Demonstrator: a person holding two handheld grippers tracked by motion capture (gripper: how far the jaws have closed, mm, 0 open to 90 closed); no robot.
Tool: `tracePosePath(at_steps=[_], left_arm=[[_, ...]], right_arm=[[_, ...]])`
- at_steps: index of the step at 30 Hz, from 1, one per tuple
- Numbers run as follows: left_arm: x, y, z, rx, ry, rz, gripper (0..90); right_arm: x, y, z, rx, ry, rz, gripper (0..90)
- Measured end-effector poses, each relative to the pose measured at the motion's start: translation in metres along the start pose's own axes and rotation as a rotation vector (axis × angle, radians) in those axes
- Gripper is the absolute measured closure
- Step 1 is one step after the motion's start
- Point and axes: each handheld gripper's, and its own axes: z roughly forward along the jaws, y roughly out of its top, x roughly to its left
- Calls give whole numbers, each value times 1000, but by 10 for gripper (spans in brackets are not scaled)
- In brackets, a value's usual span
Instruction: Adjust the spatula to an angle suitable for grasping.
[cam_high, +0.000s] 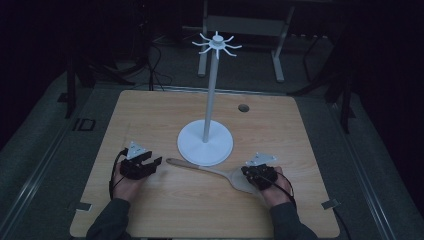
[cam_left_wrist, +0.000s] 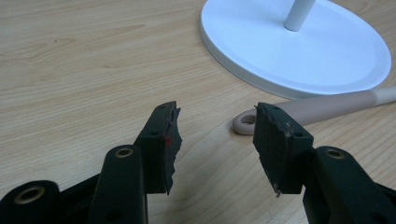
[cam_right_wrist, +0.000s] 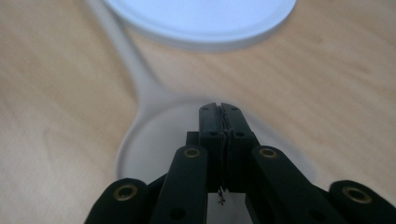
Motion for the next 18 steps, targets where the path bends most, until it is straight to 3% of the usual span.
tracePosePath(at_steps=[4,18], left_arm=[[-1,0,0,4,0,8,503],[0,0,0,2,0,2,503]], right_arm=[[3,-12,0,13,5,6,885],[4,-23,-3,2,27,29,895]])
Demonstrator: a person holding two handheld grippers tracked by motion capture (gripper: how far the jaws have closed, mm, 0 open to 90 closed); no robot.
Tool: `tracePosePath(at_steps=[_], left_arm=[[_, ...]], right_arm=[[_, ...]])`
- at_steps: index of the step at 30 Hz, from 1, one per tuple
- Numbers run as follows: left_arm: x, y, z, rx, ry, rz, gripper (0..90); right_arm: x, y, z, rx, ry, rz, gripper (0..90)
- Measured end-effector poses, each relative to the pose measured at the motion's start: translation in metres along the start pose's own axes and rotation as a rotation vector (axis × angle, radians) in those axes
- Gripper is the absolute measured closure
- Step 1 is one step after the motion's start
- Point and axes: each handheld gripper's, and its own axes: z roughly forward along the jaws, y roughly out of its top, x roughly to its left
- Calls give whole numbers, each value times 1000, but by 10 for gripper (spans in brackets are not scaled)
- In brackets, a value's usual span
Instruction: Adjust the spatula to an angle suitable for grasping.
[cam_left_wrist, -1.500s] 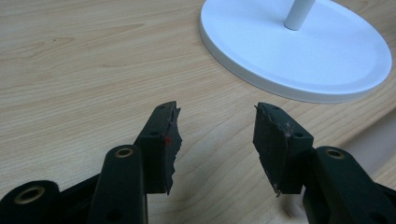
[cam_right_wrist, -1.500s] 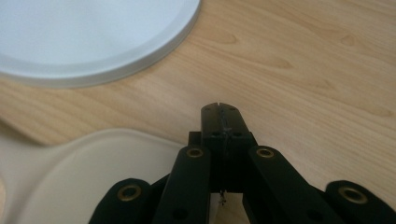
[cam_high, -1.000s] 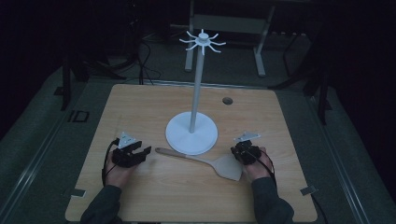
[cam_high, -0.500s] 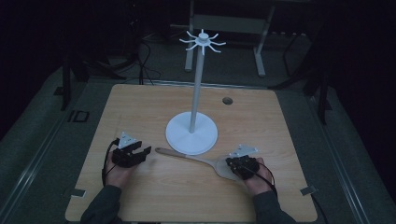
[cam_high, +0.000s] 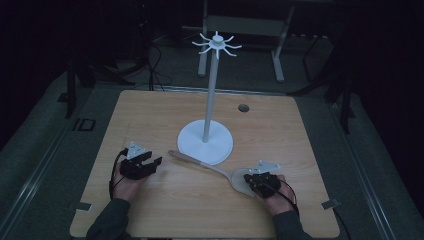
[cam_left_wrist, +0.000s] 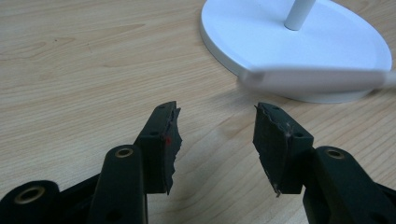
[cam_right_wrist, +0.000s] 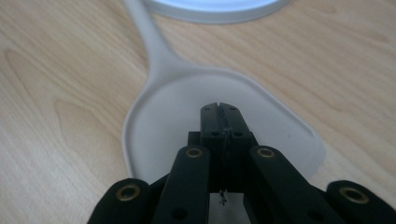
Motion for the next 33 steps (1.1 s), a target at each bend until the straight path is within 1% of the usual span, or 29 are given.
tracePosePath(at_steps=[4,9,12,15,16,18,22,28,30,33], left_arm=[[-1,0,0,4,0,2,503],[-1,0,0,4,0,1,503],[-1,0,0,4,-1,2,504],[-1,0,1,5,-1,3,504],[-1,0,1,5,-1,2,504],[-1,0,1,5,-1,3,504],[-1,0,0,2,-1,0,504],[0,0,0,-2,-2,-3,503],[0,0,0,-1,-2,-1,504],[0,0,0,-3,-2,-1,503]], right_arm=[[3,-4,-1,5,3,0,893],[7,-3,-5,0,9,-7,892],[11,1,-7,10,5,-29,888],[11,4,-6,7,-3,-29,877],[10,10,-5,-7,0,-22,867],[9,18,-3,-21,9,-31,854],[12,38,7,-26,35,-41,806],[18,57,33,32,83,-65,754],[20,62,39,46,90,-78,736],[21,68,50,73,96,-85,725]])
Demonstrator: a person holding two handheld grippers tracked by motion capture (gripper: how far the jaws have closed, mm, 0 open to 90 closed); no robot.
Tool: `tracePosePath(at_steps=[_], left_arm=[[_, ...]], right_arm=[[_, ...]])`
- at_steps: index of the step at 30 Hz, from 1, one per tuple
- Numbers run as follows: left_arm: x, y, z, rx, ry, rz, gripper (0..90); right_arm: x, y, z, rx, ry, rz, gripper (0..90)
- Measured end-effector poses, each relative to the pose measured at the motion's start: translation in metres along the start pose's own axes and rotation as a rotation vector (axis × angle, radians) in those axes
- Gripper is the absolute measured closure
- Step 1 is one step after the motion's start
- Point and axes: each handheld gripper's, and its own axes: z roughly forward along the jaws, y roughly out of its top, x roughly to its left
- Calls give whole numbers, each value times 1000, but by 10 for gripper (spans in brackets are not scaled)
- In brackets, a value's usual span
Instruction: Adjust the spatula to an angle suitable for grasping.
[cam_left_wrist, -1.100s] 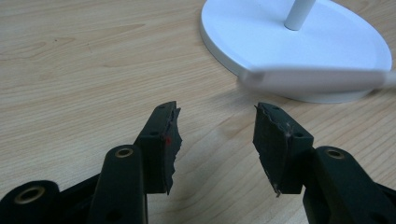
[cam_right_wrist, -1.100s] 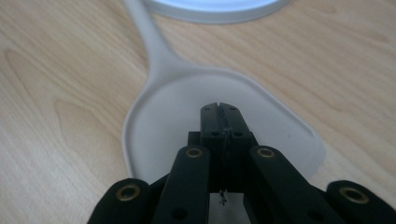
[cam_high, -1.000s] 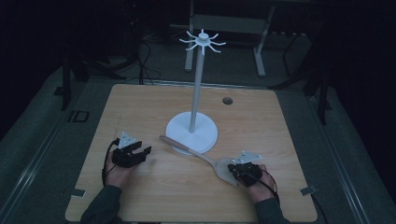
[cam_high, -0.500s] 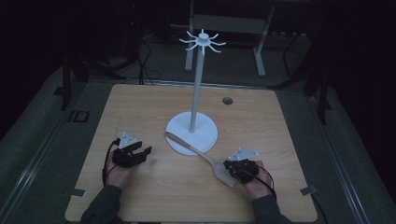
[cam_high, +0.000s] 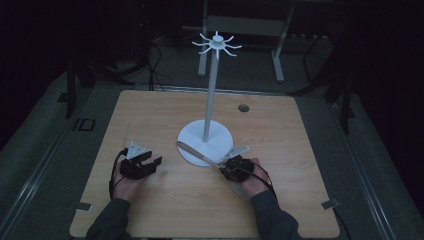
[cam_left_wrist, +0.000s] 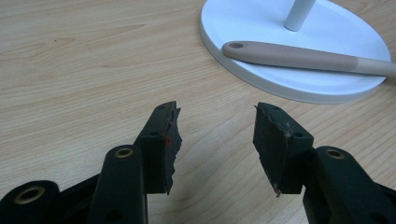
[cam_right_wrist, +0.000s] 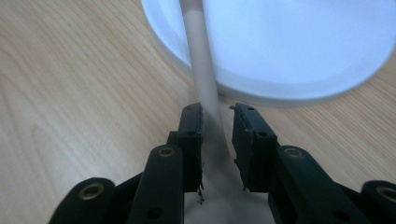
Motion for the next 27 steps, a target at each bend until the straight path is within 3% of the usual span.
tracePosePath(at_steps=[5,10,19,27], left_arm=[[0,0,0,0,0,-3,504],[1,0,-1,0,0,-3,503],[1,0,-1,-1,1,-3,503],[0,0,0,2,1,0,503]], right_arm=[[1,6,12,51,11,-39,731],[2,4,13,84,-1,-83,767],[-8,-19,-7,116,-7,-96,769],[-23,-45,-28,139,-13,-73,769]])
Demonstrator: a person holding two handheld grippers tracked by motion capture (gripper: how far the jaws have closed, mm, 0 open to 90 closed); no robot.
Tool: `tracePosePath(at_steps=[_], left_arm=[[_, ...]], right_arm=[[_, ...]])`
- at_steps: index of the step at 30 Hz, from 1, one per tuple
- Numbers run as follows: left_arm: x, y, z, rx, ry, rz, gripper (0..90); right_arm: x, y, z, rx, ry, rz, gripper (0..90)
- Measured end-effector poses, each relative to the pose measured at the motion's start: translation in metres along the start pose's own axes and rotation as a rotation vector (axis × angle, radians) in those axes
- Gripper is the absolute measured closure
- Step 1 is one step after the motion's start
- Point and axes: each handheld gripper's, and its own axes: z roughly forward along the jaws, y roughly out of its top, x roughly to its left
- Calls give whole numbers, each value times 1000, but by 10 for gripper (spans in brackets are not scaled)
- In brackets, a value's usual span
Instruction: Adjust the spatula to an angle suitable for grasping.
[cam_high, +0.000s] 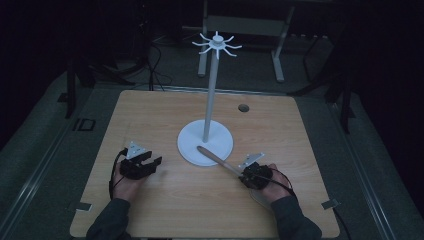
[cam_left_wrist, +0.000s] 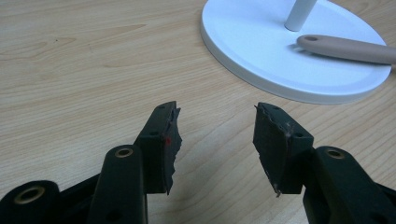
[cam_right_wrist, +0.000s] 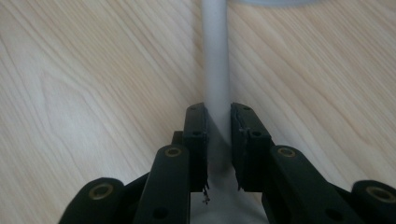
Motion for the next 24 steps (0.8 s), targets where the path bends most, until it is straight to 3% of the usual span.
tracePosePath(at_steps=[5,11,17,24], left_arm=[[0,0,0,1,0,-2,503],[0,0,0,-1,0,-1,503],[1,0,0,0,-2,-3,503],[1,0,0,0,-2,-3,503]], right_arm=[[-3,0,-4,31,-4,-6,722],[-2,28,-5,31,17,-20,708],[-5,58,6,73,30,-15,715],[-8,77,23,122,46,-22,722]])
